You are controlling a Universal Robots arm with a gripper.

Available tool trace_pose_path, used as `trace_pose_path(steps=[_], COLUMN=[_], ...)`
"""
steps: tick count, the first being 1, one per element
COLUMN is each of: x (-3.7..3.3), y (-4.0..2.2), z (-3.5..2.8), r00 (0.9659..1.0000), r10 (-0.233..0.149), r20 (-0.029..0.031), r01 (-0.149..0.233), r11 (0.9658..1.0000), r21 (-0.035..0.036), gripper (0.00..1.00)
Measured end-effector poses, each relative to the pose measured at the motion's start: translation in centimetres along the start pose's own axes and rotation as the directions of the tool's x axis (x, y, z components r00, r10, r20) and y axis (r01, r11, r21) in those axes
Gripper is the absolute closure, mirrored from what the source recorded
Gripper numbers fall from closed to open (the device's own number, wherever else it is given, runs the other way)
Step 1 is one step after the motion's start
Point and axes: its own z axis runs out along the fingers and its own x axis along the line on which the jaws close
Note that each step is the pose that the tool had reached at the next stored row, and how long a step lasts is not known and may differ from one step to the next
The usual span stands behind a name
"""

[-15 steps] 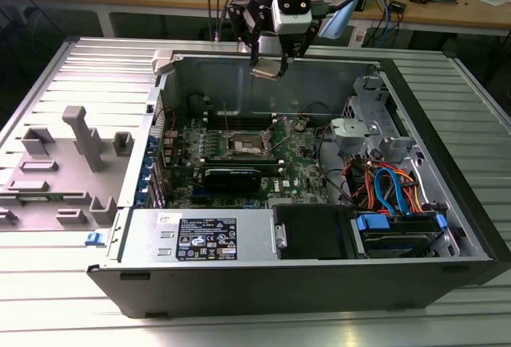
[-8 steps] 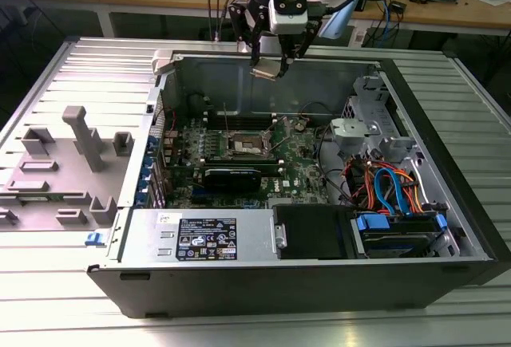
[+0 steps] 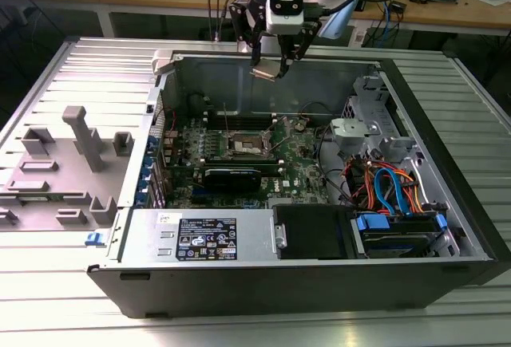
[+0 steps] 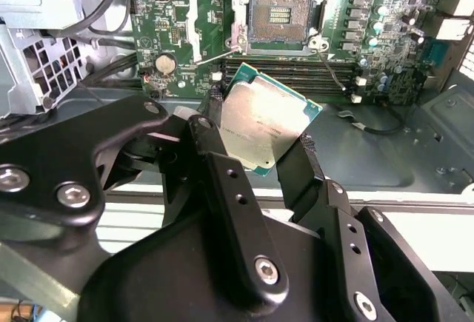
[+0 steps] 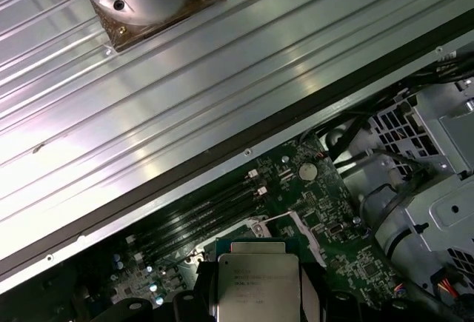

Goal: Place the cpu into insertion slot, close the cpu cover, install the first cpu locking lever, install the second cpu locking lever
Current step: 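Place the cpu into insertion slot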

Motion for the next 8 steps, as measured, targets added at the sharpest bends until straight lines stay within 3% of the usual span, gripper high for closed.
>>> trace_pose_path(steps=[8], x=[0.02], y=[-0.01], z=[0.00], r00=[1.0000], r10=[0.000], r20=[0.0000], r01=[0.000], r11=[1.0000], r21=[0.0001], gripper=[0.46])
